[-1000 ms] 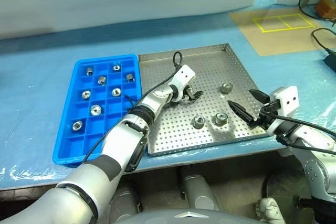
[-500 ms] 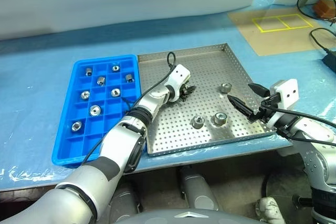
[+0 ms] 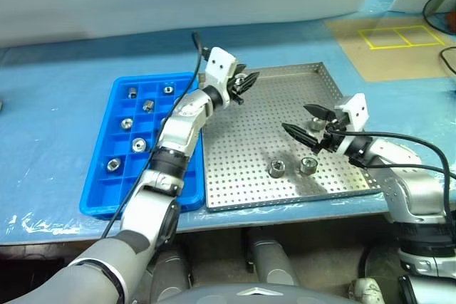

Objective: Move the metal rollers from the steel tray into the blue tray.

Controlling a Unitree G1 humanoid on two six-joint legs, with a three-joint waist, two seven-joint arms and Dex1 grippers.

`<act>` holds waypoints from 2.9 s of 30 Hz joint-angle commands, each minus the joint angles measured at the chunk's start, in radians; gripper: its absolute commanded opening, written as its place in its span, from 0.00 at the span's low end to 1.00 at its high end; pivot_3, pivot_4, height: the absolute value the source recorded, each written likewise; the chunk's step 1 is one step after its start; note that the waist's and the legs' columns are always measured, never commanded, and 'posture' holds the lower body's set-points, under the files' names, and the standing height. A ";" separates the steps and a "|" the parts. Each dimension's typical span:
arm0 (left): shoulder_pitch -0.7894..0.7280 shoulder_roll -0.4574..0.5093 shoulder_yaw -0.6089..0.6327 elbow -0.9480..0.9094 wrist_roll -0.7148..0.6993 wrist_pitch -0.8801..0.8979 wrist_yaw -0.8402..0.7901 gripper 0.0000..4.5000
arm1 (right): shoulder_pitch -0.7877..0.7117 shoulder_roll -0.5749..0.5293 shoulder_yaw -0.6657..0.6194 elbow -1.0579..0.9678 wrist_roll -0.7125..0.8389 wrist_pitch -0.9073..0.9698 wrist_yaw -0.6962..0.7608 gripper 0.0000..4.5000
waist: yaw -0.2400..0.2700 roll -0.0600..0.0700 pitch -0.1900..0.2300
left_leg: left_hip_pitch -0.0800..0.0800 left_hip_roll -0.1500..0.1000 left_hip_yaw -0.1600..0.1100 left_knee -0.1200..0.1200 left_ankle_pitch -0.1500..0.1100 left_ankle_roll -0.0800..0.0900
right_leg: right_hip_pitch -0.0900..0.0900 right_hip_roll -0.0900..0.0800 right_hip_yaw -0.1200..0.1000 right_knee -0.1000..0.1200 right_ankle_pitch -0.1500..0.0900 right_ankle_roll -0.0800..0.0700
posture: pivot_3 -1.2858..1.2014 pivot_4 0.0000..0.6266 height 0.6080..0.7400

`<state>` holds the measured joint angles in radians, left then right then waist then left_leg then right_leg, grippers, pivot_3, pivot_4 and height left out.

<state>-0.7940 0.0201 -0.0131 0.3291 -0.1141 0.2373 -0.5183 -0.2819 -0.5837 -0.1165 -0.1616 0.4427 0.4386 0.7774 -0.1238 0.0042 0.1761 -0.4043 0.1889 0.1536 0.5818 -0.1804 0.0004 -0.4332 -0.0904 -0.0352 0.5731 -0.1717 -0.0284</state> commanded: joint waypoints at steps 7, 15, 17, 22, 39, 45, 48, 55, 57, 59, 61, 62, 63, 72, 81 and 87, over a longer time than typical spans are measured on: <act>0.303 0.104 0.049 -0.515 -0.064 0.161 0.085 0.38 | -0.225 0.084 0.144 0.245 -0.061 -0.146 0.164 1.00 | 0.131 0.000 0.000 | 0.001 0.001 0.001 0.000 0.002 -0.003 | -0.002 -0.001 0.000 0.006 0.000 -0.002 | 0.54 0.24 1.00; 0.502 0.200 0.128 -0.775 -0.206 0.306 0.078 0.38 | -0.335 0.170 0.246 0.394 -0.119 -0.245 0.285 1.00 | 0.219 0.000 0.000 | 0.001 0.001 0.001 0.000 0.004 -0.008 | -0.005 -0.001 0.000 0.013 -0.001 -0.004 | 0.59 0.24 1.00; 0.559 0.222 0.144 -0.829 -0.240 0.324 0.070 0.38 | -0.336 0.181 0.263 0.398 -0.130 -0.260 0.300 1.00 | 0.227 0.000 0.000 | 0.001 0.001 0.001 -0.001 0.004 -0.011 | -0.005 -0.001 0.000 0.015 -0.002 -0.004 | 0.59 0.24 1.00; 0.708 0.278 0.165 -0.946 -0.348 0.371 0.028 0.38 | -0.307 0.189 0.289 0.364 -0.146 -0.278 0.327 1.00 | 0.227 0.000 0.000 | 0.002 0.001 0.000 -0.002 0.005 -0.012 | -0.005 -0.001 0.001 0.015 -0.002 -0.004 | 0.60 0.24 1.00; 0.956 0.357 0.200 -1.078 -0.358 0.420 0.179 0.38 | -0.258 0.218 0.304 0.338 -0.179 -0.288 0.318 1.00 | 0.227 0.000 0.000 | 0.005 0.002 -0.001 -0.006 0.006 -0.016 | -0.005 0.002 0.003 0.015 -0.006 0.004 | 0.60 0.24 1.00; 0.966 0.375 0.211 -1.077 -0.363 0.424 0.175 0.38 | -0.254 0.218 0.297 0.325 -0.180 -0.282 0.313 1.00 | 0.227 0.000 0.000 | 0.006 0.002 -0.001 -0.006 0.006 -0.016 | -0.005 0.002 0.004 0.015 -0.006 0.004 | 0.60 0.24 1.00; 0.974 0.389 0.221 -1.087 -0.374 0.442 0.177 0.38 | -0.253 0.212 0.288 0.318 -0.178 -0.276 0.305 1.00 | 0.224 0.000 0.000 | 0.006 0.002 -0.001 -0.006 0.007 -0.016 | -0.005 0.002 0.004 0.015 -0.005 0.003 | 0.59 0.24 1.00; 0.951 0.431 0.225 -1.088 -0.353 0.475 0.206 0.89 | -0.248 0.198 0.275 0.309 -0.176 -0.268 0.283 1.00 | 0.223 0.000 0.000 | 0.007 0.002 0.000 -0.006 0.007 -0.016 | -0.004 0.002 0.005 0.015 -0.006 0.004 | 0.58 0.24 1.00; 0.916 0.441 0.230 -1.079 -0.342 0.472 0.221 0.99 | -0.243 0.195 0.270 0.304 -0.173 -0.264 0.275 1.00 | 0.223 0.000 0.000 | 0.007 0.002 0.000 -0.006 0.007 -0.016 | -0.004 0.002 0.005 0.015 -0.006 0.004 | 0.57 0.24 1.00; 0.870 0.442 0.235 -1.074 -0.359 0.461 0.213 0.99 | -0.240 0.191 0.261 0.296 -0.170 -0.257 0.264 1.00 | 0.222 0.000 0.000 | 0.008 0.002 0.000 -0.006 0.007 -0.016 | -0.004 0.002 0.005 0.016 -0.006 0.004 | 0.56 0.24 1.00; 0.811 0.428 0.236 -1.071 -0.404 0.446 0.192 0.99 | -0.234 0.184 0.250 0.284 -0.169 -0.247 0.250 1.00 | 0.220 0.000 0.000 | 0.008 0.001 0.001 -0.006 0.007 -0.016 | -0.003 0.002 0.006 0.016 -0.005 0.003 | 0.55 0.24 1.00; 0.779 0.422 0.230 -1.066 -0.427 0.438 0.175 0.99 | -0.228 0.178 0.243 0.273 -0.168 -0.240 0.240 1.00 | 0.219 -0.001 0.000 | 0.009 0.001 0.001 -0.006 0.007 -0.016 | -0.003 0.002 0.006 0.016 -0.004 0.001 | 0.53 0.24 1.00; 0.746 0.418 0.220 -1.057 -0.449 0.430 0.153 0.99 | -0.217 0.168 0.236 0.256 -0.167 -0.231 0.231 1.00 | 0.218 -0.001 0.000 | 0.009 0.001 0.002 -0.006 0.007 -0.016 | -0.003 0.002 0.006 0.016 -0.003 -0.001 | 0.52 0.24 1.00; 0.547 0.425 0.068 -0.867 -0.500 0.360 -0.093 0.99 | -0.022 0.038 0.188 0.066 -0.191 -0.111 0.141 1.00 | 0.175 -0.001 -0.001 | 0.011 0.001 0.006 -0.006 0.007 -0.016 | -0.003 0.003 0.009 0.016 -0.002 -0.002 | 0.44 0.24 1.00; 0.451 0.389 -0.029 -0.738 -0.454 0.300 -0.158 0.99 | 0.226 -0.097 0.260 0.032 -0.335 -0.139 0.102 1.00 | 0.101 -0.002 -0.003 | 0.018 0.001 0.011 -0.006 0.007 -0.016 | 0.000 0.007 0.013 0.016 -0.006 0.005 | 0.40 0.24 1.00; 0.316 0.295 -0.097 -0.389 -0.333 0.130 -0.226 1.00 | 0.273 -0.110 0.261 0.062 -0.343 -0.192 0.094 0.96 | 0.105 -0.005 -0.011 | 0.022 0.002 0.010 -0.006 0.007 -0.016 | 0.009 0.009 0.013 0.007 -0.007 0.006 | 0.40 0.24 1.00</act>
<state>-0.4657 0.3180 -0.1057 -0.0878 -0.4709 0.4205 -0.7217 -0.0532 -0.6733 0.1197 -0.1294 0.1365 0.2390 0.8658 -0.0192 -0.0009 0.1654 -0.3823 0.1907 0.1633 0.5752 -0.1744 -0.0147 -0.4236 -0.0810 -0.0223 0.5773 -0.1787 -0.0224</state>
